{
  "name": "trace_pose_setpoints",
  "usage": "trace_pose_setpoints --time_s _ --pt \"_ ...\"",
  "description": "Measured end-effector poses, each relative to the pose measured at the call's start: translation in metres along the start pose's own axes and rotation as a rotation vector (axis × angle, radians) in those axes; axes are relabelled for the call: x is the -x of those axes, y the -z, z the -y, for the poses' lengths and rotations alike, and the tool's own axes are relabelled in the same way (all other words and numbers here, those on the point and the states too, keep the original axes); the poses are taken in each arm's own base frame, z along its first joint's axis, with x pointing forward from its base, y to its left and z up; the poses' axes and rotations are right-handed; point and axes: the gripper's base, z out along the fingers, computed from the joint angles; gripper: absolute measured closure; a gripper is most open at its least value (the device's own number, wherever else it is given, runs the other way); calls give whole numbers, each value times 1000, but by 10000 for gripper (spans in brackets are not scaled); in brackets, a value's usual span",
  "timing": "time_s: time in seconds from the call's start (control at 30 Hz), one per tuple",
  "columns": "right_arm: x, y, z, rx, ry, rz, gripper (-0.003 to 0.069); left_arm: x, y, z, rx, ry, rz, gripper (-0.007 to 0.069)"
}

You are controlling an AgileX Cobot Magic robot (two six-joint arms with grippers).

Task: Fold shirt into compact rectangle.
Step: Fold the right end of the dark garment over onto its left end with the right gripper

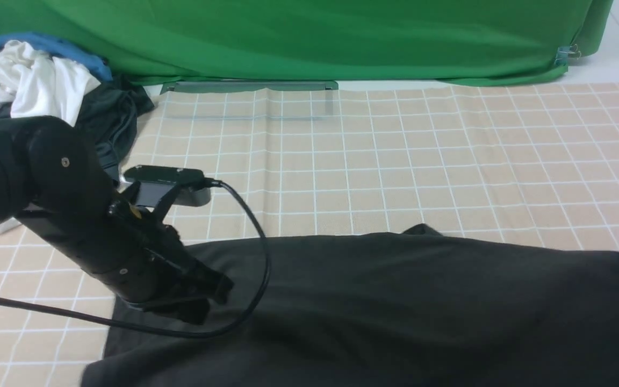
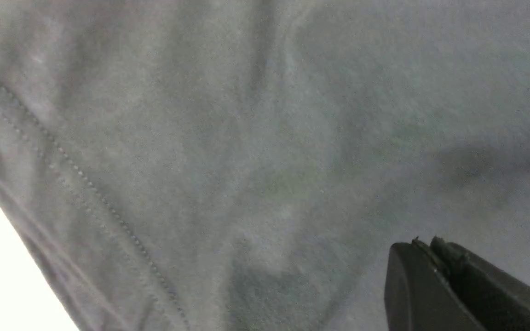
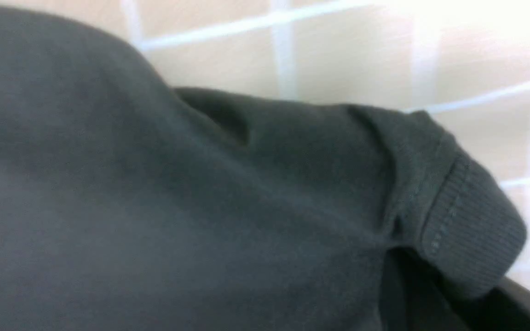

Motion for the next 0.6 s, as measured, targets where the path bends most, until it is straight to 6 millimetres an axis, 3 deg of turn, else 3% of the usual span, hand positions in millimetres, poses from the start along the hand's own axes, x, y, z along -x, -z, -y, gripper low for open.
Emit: trace_pose_setpoints --time_s 0.17,0.33,0.47,0.6 --pt "-4 7 1 -4 -3 -5 550 -8 -23 4 -5 -8 -50 606" --pt "-3 12 1 -3 -4 -26 550 -22 -54 -21 171 123 -190 606" --pt "1 29 -3 19 1 -18 550 -21 -49 -36 262 203 -181 606" --pt "2 53 -28 108 66 24 550 -18 -32 -33 239 187 -153 606"
